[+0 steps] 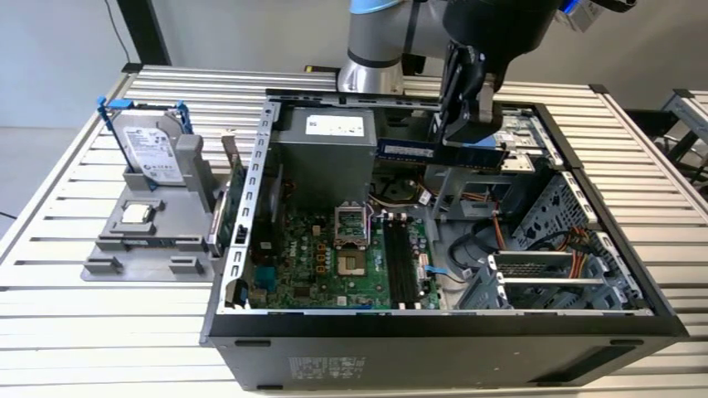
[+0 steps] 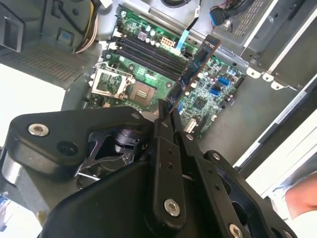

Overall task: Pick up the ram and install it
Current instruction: 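Insert the ram into the slot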

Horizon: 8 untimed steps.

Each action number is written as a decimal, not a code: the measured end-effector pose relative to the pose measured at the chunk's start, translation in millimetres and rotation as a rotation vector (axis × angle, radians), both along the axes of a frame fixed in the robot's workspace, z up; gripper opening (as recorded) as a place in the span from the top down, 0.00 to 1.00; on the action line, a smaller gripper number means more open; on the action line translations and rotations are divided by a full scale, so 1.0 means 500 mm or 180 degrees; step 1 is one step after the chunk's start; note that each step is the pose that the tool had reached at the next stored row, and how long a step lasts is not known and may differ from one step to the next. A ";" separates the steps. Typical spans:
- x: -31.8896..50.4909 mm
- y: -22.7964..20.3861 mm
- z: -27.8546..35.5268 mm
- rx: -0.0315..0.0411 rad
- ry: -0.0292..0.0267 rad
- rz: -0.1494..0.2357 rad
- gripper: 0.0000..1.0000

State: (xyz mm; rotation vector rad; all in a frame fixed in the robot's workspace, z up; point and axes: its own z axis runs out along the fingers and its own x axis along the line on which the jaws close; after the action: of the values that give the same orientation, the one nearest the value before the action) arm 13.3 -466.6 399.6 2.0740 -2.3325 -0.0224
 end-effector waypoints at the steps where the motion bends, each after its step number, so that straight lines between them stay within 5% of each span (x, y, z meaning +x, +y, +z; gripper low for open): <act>1: 0.000 0.0000 0.000 -0.0002 0.0000 0.0000 1.00; 4: 0.000 0.0000 0.000 -0.0004 0.0000 -0.0021 1.00; 8: 0.000 0.0001 0.000 -0.0004 0.0000 -0.0238 1.00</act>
State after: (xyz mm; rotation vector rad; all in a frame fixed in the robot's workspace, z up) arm 13.3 -466.6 399.6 1.9853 -2.4081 -0.0221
